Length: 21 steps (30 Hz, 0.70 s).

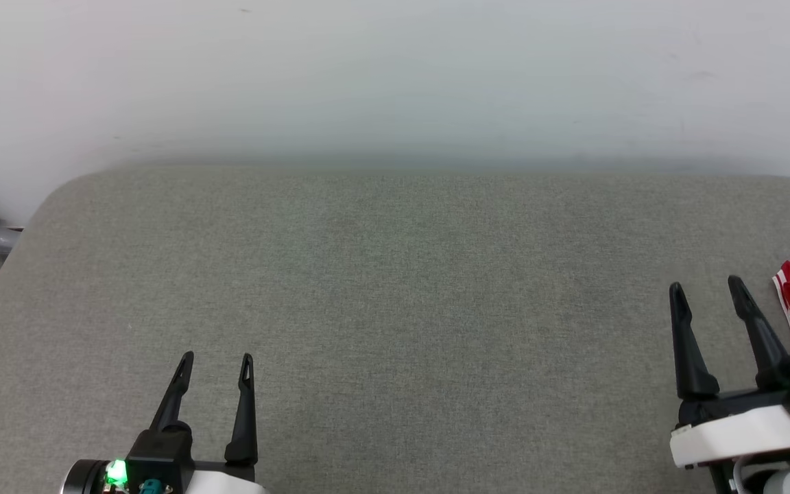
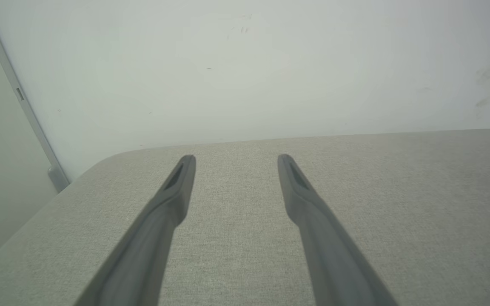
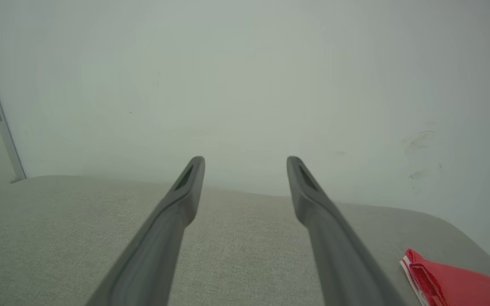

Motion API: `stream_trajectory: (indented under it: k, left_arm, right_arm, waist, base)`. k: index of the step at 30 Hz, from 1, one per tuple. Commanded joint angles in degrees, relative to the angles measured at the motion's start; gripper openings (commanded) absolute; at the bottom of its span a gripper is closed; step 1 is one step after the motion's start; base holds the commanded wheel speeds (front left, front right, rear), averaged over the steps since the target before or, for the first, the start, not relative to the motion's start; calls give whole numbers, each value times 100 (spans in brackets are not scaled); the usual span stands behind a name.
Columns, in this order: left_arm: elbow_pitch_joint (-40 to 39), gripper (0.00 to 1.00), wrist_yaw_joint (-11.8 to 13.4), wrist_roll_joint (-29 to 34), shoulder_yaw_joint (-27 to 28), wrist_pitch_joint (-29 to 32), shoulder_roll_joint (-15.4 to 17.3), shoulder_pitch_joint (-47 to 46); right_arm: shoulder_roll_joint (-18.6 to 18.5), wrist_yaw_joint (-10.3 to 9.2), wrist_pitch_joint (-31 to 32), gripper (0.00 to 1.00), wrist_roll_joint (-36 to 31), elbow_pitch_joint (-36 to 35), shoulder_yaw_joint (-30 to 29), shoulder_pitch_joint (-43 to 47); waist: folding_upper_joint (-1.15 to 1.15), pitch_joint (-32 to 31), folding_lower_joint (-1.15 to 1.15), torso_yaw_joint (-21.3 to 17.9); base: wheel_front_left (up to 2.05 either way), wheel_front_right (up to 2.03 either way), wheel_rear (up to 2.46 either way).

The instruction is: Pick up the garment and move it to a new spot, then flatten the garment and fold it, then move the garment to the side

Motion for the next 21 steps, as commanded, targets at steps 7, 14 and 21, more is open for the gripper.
stream_trajectory:
  k: [7, 14, 21]
  left_arm:
    - [91, 100, -149, -179, 58, -12, -63, 95]
    - [158, 100, -251, -182, 94, -12, -97, 167]
    - [250, 100, -327, -161, 125, -12, -125, 170]
  right_arm:
    - [289, -9, -56, 100, 174, -54, -130, 596]
    - [382, -9, -65, 100, 194, -269, -98, 993]
    - [407, -9, -68, 100, 92, -278, -7, 1151]
  waist:
    - [0, -136, 1, 26]
    - [0, -214, 1, -2]
    - [0, -246, 1, 2]
  base:
    - [0, 0, 0]
    - [0, 0, 0]
    - [0, 0, 0]
